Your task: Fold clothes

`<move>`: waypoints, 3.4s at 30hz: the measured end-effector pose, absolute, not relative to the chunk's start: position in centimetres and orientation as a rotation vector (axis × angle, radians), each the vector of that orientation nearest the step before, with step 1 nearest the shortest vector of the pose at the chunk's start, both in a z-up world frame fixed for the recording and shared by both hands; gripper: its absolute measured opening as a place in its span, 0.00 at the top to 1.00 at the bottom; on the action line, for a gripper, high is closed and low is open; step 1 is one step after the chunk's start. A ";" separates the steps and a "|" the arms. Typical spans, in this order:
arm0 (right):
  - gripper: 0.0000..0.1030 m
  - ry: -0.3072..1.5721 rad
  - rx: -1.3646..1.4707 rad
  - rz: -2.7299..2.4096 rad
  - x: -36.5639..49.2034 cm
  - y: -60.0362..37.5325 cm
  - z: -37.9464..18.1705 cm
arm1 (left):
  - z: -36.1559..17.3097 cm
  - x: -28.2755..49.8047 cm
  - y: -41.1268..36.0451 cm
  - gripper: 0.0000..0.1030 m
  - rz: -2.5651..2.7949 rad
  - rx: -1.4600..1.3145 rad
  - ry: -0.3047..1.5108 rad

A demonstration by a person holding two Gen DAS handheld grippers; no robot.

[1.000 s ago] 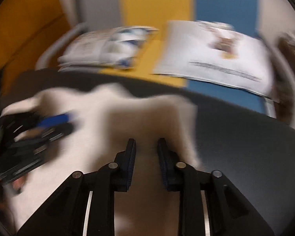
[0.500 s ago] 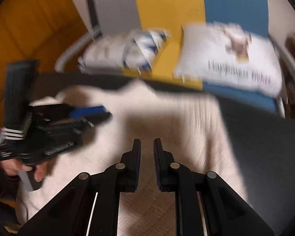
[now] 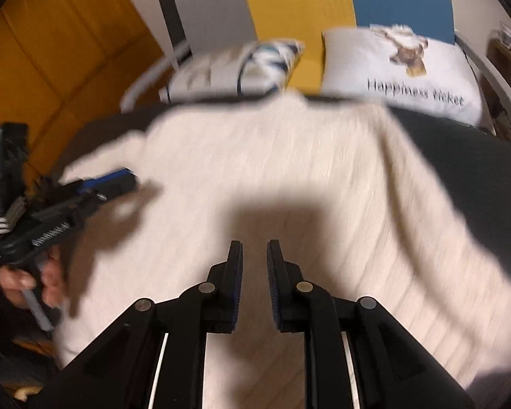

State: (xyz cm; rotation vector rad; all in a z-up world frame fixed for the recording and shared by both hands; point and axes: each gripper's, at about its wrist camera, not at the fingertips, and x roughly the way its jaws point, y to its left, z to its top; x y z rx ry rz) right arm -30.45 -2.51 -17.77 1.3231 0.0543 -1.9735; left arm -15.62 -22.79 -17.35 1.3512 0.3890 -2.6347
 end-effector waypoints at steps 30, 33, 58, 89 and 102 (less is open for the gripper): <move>0.79 -0.046 1.248 -2.021 -16.8 -1.7 -15.6 | -14.8 11.7 -48.1 0.83 -2.150 0.880 1.158; 0.62 -0.001 1.196 -1.996 -16.1 -4.8 -14.9 | -15.0 15.4 -56.2 0.83 -1.994 0.816 1.257; 0.59 0.133 1.174 -1.916 -17.8 -13.8 -15.6 | -16.3 10.2 -67.0 0.95 -1.931 0.687 1.397; 0.59 0.466 1.039 -1.699 -16.8 -23.4 -15.8 | -12.4 18.8 -56.5 0.89 -1.977 0.683 0.967; 0.58 0.451 1.026 -1.667 -15.9 -21.3 -17.8 | -13.5 13.6 -57.2 0.93 -1.918 0.866 0.802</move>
